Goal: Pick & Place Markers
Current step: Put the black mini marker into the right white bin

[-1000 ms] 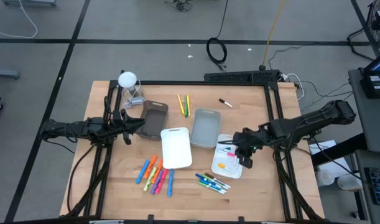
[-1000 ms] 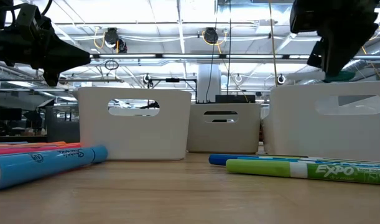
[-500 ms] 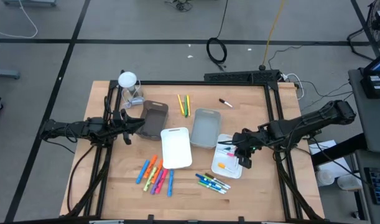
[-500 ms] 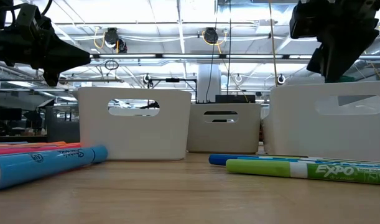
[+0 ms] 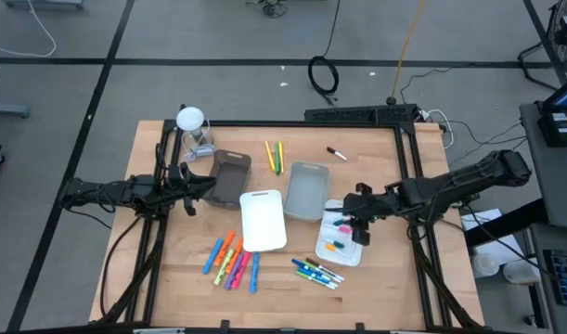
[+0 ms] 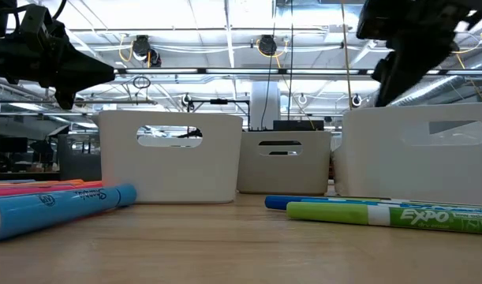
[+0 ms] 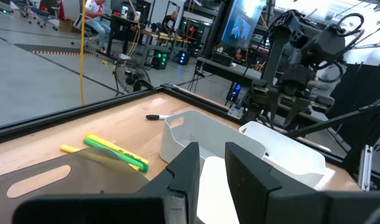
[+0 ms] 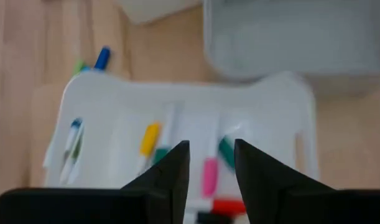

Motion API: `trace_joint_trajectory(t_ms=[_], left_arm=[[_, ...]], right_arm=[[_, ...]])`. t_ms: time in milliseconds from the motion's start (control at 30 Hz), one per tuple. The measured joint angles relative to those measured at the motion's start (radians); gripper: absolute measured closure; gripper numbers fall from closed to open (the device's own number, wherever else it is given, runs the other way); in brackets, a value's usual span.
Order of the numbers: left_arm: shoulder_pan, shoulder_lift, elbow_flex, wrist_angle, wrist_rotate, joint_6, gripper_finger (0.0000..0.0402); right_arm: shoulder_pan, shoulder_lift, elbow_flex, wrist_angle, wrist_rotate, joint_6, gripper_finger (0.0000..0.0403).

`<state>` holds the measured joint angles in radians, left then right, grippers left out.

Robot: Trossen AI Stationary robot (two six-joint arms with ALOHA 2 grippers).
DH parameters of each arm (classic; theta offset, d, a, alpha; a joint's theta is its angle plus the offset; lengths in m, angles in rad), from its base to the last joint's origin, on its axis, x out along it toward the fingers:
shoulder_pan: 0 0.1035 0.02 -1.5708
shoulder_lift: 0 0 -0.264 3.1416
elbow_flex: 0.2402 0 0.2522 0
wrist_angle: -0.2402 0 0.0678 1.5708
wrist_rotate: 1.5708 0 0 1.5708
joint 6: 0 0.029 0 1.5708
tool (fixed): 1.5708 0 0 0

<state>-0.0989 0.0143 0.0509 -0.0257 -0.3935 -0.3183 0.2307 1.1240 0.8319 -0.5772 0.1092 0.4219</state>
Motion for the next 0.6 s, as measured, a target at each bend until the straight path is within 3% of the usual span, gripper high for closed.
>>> trace_joint_trajectory(t_ms=[267, 600], left_arm=[[0.0, 0.0, 0.0, 0.0, 0.0, 0.0, 0.0323], [0.0, 0.0, 0.0, 0.0, 0.0, 0.0, 0.0323]], right_arm=[[-0.192, -0.005, 0.035, 0.059, 0.104, -0.197, 0.0281], [-0.608, 0.035, 0.043, 0.105, 0.1, -0.454, 0.0225]])
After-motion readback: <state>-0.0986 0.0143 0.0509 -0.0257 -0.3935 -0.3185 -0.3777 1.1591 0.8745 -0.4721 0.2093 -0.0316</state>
